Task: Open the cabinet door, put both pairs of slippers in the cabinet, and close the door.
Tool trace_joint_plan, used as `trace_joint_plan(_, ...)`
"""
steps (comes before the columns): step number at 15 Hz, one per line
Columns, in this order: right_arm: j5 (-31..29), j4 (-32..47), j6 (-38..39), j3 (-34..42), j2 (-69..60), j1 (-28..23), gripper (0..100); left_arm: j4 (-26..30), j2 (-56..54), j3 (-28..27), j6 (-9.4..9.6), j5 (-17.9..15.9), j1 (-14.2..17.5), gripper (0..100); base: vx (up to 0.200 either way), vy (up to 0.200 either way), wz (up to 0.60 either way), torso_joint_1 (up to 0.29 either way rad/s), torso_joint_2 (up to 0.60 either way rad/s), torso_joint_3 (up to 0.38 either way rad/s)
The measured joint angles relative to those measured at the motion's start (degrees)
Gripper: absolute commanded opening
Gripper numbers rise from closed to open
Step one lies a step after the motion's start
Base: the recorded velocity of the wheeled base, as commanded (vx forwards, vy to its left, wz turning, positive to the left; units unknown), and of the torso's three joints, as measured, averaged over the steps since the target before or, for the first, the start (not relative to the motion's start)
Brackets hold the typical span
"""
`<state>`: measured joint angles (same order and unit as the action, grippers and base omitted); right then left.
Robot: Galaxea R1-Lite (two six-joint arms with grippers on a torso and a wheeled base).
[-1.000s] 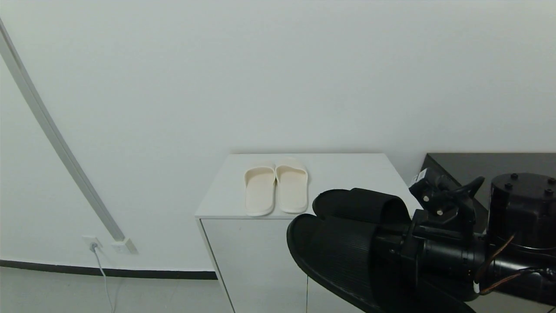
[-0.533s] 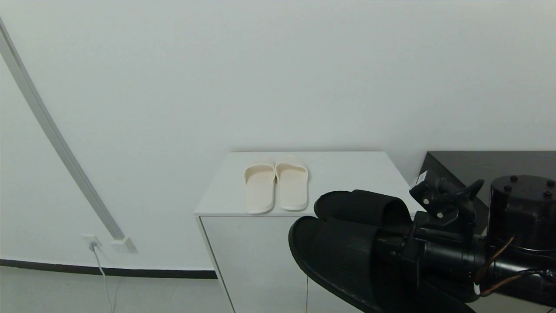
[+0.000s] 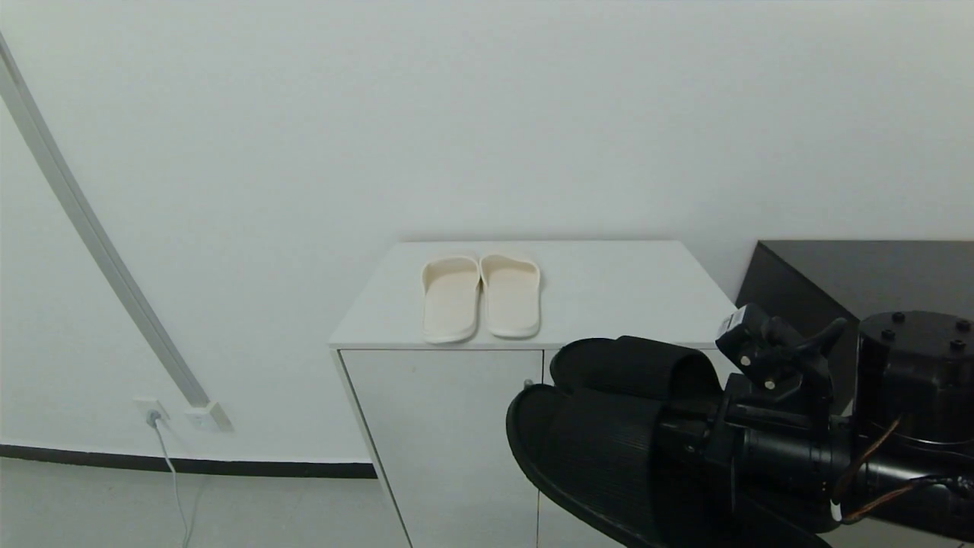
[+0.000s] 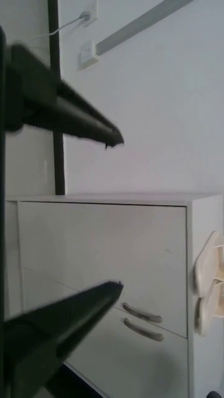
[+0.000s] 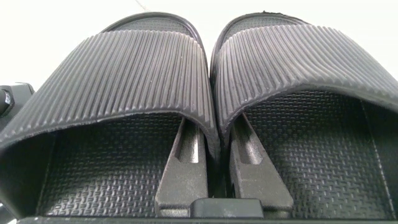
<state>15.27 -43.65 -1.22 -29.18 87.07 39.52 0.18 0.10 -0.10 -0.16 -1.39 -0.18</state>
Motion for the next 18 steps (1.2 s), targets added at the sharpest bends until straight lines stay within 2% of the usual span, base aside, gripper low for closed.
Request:
trace_joint_plan(10, -0.2, -0.1, 0.0, 0.9, 0.0, 0.9, 0, 0.0, 0.0, 0.0, -0.09, 0.2, 0.0, 100, 0.000, 0.000, 0.00, -0.207, 0.53, 0.321)
trace_joint_plan(18, -0.3, -0.1, -2.1, 2.3, 0.0, 1.0, 0, 0.0, 0.0, 0.0, 0.06, 0.1, 0.0, 100, 0.000, 0.000, 0.00, -0.144, 0.47, 0.330)
